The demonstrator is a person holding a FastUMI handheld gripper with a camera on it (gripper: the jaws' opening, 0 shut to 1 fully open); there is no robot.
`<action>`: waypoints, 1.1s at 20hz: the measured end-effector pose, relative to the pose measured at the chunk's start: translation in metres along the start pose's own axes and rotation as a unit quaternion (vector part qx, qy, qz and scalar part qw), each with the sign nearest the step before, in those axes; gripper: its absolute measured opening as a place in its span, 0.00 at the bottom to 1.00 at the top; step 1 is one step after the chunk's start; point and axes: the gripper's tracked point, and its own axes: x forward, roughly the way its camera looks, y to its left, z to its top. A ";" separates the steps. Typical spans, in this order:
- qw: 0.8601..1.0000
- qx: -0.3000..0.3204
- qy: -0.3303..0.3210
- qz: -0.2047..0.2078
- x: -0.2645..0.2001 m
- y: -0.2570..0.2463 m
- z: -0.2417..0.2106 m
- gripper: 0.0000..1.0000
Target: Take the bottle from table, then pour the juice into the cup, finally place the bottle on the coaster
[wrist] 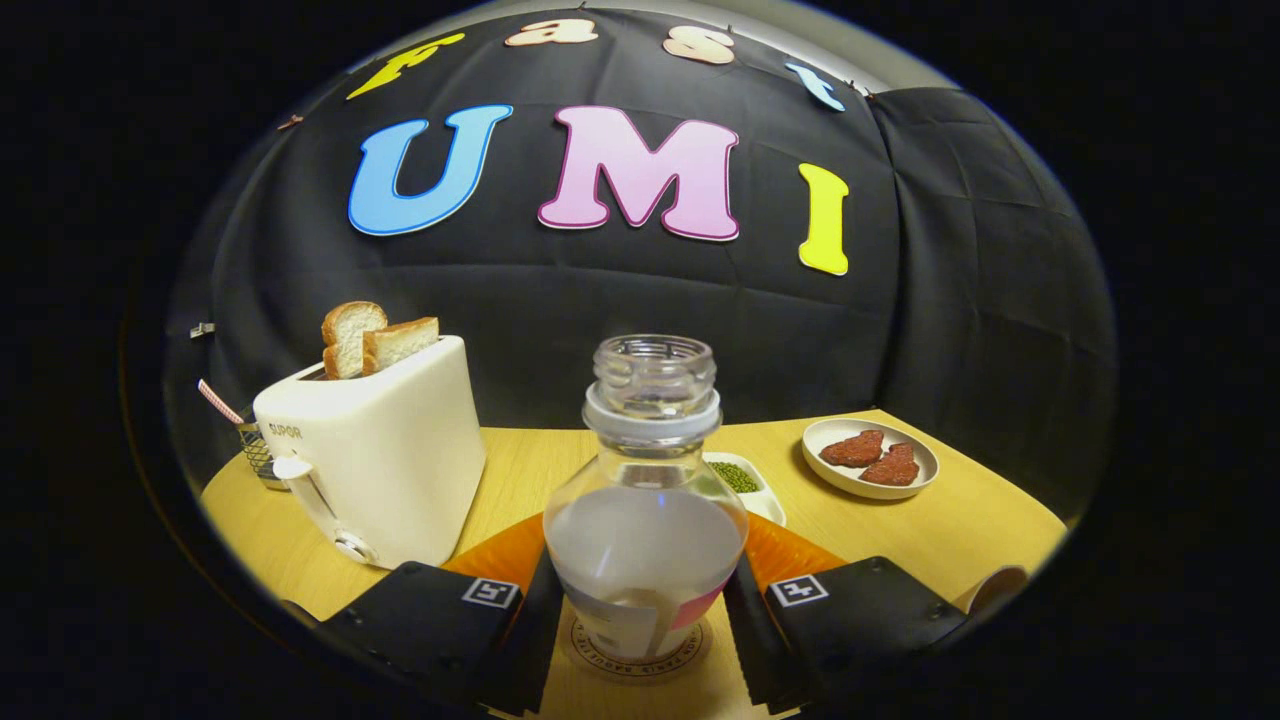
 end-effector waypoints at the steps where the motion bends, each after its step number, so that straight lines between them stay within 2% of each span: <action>1: 1.000 0.006 0.002 0.005 0.000 0.003 -0.002 0.76; 8: 1.000 0.009 0.024 0.011 -0.001 0.002 -0.016 0.80; 10: 0.999 -0.003 0.028 0.026 -0.005 0.009 -0.018 0.98; 16: 0.997 -0.036 0.057 0.022 -0.054 -0.002 -0.012 0.98; 22: 0.998 -0.038 0.034 0.039 -0.132 -0.009 0.038 0.97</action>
